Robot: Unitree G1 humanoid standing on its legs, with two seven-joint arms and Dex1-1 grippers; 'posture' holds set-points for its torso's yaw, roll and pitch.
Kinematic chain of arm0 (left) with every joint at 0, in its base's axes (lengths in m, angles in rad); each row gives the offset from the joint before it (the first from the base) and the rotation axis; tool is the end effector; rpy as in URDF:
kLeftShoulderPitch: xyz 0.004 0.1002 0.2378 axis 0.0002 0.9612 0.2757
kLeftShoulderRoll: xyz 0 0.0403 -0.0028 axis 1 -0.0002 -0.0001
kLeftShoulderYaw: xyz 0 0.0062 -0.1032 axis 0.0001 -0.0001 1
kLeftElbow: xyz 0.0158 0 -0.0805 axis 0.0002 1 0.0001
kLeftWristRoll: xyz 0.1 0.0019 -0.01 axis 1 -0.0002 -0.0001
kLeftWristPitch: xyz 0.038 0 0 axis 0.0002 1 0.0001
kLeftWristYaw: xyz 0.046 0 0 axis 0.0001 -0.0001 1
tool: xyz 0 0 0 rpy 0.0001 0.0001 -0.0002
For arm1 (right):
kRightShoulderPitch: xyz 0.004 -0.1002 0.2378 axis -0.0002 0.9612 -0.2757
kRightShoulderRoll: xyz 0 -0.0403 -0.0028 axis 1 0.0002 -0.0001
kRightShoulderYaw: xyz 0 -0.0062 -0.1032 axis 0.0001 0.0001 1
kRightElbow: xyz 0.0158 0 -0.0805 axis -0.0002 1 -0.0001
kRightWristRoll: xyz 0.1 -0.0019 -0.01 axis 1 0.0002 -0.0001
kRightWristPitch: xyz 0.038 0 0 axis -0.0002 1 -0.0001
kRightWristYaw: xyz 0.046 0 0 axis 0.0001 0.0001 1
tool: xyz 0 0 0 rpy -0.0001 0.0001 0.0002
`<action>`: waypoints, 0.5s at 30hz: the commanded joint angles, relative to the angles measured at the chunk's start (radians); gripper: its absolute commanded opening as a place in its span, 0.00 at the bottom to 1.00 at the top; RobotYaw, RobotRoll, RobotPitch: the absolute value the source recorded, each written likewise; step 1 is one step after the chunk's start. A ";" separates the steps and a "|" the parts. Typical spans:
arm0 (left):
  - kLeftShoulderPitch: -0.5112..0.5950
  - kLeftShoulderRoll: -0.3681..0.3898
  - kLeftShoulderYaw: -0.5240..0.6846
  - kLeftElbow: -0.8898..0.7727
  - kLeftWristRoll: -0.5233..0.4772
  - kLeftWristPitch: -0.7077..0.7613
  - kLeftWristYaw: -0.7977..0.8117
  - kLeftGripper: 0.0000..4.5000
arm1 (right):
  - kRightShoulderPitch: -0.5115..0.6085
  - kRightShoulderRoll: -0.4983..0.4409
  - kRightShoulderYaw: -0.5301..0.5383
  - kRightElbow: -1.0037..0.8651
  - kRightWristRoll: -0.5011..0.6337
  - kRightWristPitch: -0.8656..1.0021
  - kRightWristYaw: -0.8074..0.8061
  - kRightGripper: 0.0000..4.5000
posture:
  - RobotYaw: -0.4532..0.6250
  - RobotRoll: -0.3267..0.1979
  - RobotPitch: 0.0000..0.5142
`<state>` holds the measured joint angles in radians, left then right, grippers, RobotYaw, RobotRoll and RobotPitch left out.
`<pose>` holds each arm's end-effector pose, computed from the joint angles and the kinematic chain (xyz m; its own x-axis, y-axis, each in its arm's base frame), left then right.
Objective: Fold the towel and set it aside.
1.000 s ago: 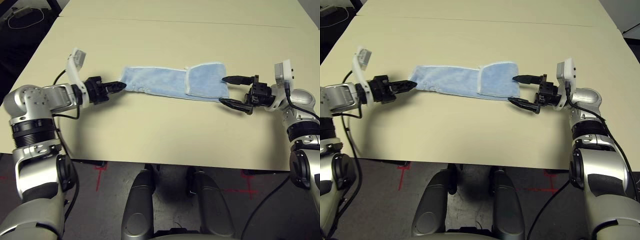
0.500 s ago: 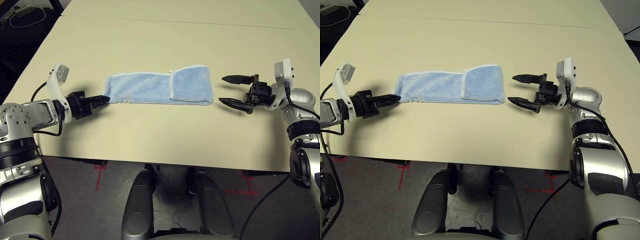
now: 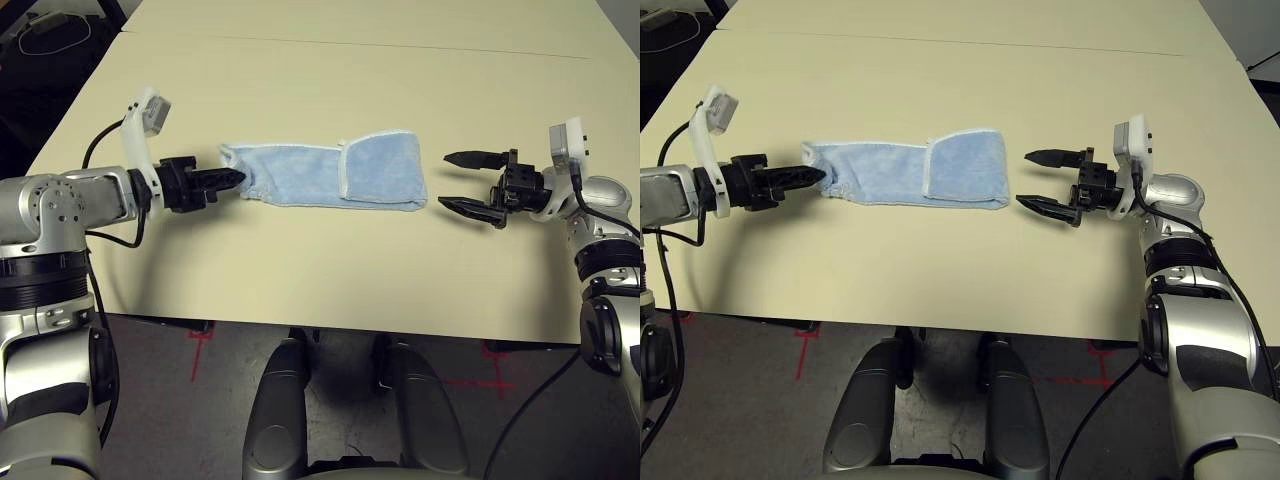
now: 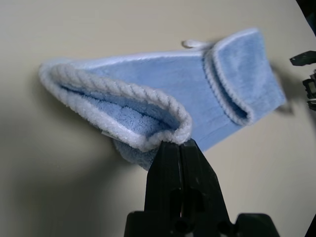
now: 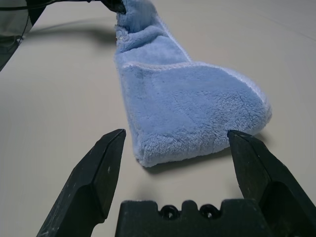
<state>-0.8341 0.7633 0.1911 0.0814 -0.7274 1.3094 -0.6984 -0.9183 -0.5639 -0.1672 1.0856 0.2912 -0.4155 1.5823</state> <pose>0.2777 0.2592 0.2555 0.6564 -0.6920 -0.3007 0.6222 0.7218 -0.3031 0.3300 -0.2895 0.1691 0.3378 0.9411 -0.0132 -0.8782 0.3101 -0.3642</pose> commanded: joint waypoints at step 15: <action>-0.200 -0.222 -0.153 -0.035 -0.017 0.009 -0.007 0.01 | 0.004 0.006 -0.003 0.004 -0.007 0.000 -0.009 1.00 | 0.49 0.62 0.42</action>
<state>-1.0150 0.5482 0.0555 0.0488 -0.7541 1.3375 -0.7038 -0.9198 -0.5517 -0.1672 1.0857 0.2875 -0.4147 1.5724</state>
